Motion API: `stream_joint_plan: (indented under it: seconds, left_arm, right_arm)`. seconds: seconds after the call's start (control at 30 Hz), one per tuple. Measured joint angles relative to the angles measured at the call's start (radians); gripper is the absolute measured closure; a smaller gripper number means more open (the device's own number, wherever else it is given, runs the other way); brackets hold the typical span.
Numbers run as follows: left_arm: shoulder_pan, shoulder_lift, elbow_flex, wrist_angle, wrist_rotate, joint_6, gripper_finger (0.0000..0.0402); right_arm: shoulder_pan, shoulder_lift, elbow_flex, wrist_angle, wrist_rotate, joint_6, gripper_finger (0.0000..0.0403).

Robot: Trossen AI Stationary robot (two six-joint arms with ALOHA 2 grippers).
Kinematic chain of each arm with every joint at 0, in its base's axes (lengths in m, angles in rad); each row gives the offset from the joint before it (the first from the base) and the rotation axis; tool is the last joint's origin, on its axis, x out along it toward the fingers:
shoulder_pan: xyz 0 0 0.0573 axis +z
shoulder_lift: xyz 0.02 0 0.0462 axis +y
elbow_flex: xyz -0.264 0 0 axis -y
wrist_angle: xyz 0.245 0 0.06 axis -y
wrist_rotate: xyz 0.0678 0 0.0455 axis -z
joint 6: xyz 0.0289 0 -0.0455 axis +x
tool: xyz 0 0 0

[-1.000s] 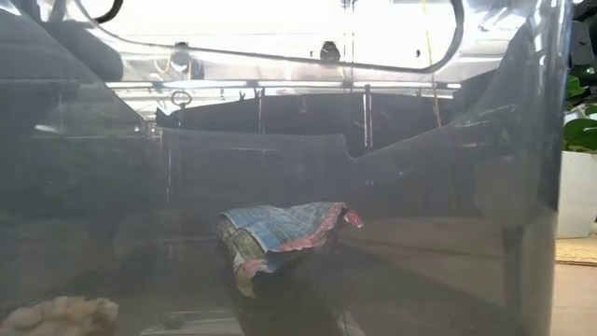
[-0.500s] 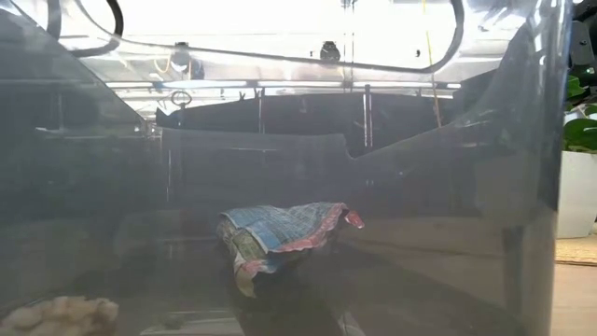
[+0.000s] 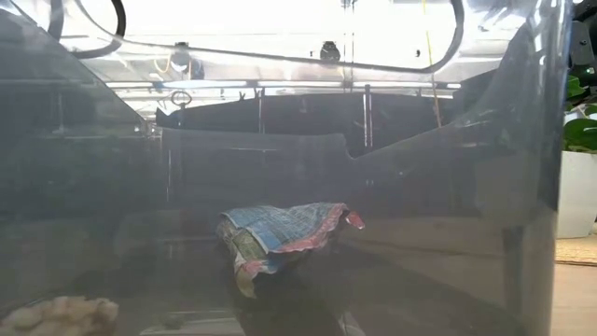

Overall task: Pick and place Granola Bars by type
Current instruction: Put the red granola bar into the bottom black bin

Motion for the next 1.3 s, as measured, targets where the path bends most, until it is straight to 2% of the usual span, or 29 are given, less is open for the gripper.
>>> stream_joint_plan:
  seconds: [0.33,0.7,1.0,1.17,1.3]
  left_arm:
    - [0.0,-0.001,0.0,-0.003,0.017,0.033,0.0385]
    - [0.0,-0.037,0.0,-0.023,0.003,0.109,0.0392]
    - [-0.028,-0.168,0.011,-0.057,-0.226,0.187,0.0395]
    - [-0.02,-0.209,0.043,-0.088,-0.269,0.33,0.0395]
    - [0.011,-0.247,0.078,-0.086,-0.363,0.493,0.0396]
  right_arm:
    - [0.0,0.0,0.0,0.0,0.0,0.0,0.0273]
    - [0.0,0.0,0.0,0.0,0.0,0.0,0.0273]
    - [0.0,0.0,0.0,0.0,0.0,0.0,0.0273]
    - [0.0,0.0,0.0,0.0,0.0,0.0,0.0273]
    - [0.0,0.0,0.0,0.0,0.0,0.0,0.0273]
